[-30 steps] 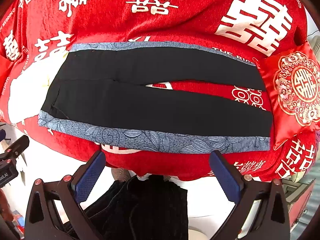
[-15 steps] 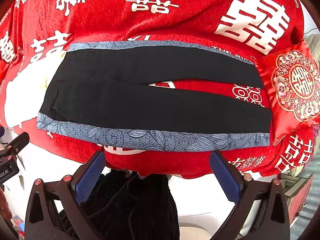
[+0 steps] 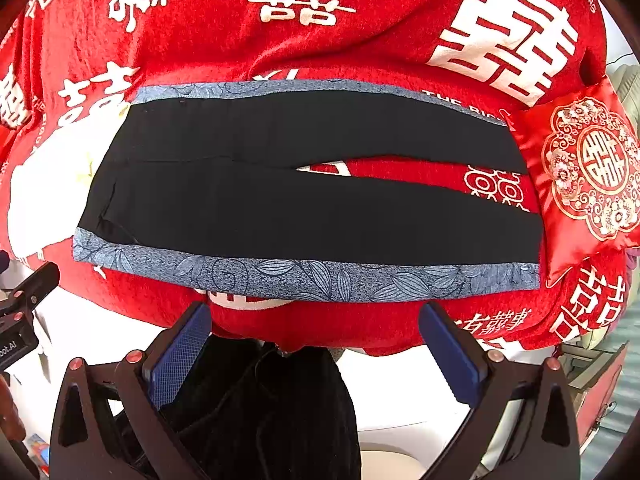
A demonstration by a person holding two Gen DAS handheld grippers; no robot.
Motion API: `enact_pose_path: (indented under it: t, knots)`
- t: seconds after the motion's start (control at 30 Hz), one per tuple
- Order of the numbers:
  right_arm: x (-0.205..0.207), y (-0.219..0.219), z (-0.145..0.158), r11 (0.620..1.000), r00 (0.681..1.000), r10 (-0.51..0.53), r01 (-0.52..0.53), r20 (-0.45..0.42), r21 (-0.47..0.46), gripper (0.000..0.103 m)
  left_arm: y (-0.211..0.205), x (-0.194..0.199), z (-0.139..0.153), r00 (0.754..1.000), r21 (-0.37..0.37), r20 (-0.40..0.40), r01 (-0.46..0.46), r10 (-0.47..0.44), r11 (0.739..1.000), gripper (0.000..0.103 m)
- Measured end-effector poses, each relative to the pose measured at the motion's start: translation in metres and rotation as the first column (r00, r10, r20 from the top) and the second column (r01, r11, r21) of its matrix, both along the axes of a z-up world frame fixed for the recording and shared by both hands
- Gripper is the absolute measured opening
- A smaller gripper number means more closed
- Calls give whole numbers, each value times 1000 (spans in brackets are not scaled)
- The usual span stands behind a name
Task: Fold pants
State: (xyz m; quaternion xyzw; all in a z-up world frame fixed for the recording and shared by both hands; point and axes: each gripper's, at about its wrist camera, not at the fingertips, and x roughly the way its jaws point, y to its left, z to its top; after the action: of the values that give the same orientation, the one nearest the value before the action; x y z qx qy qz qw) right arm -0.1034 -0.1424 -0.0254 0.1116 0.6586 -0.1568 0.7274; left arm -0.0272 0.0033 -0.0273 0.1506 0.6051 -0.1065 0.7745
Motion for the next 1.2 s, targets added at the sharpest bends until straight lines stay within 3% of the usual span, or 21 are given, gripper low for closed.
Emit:
enact_pose_path:
  t: [0.17,0.4,0.6,0.7,0.9,1.1,1.2]
  knots:
    - [-1,0,-5,999,1000,-9,9,14,34,103,-1,-4,-3,1000,6,-8,5,-5,1000,103]
    - [-6,-2,-27,990,999,-42,44,-15,136,103,17,-3,-13,998,-51,-33,-58,56,997,103]
    - [-17,-11,-48,969,996,-88,91,-25,231,103,40,10,-59,989,-122,-80,-130,121,984,103]
    - [-26,-16,-69,943,992,-120,125,-34,309,103,50,17,-94,981,-121,-112,-172,158,978,103]
    - [-36,-24,-138,797,970,-239,225,-50,560,102,67,28,-158,961,-133,-176,-240,215,962,103]
    - [-36,-27,-200,619,927,-370,289,-53,730,81,83,33,-195,936,-202,-223,-319,274,926,103]
    - [-37,-27,-218,562,917,-395,286,-52,776,80,89,32,-203,929,-232,-234,-341,288,911,103]
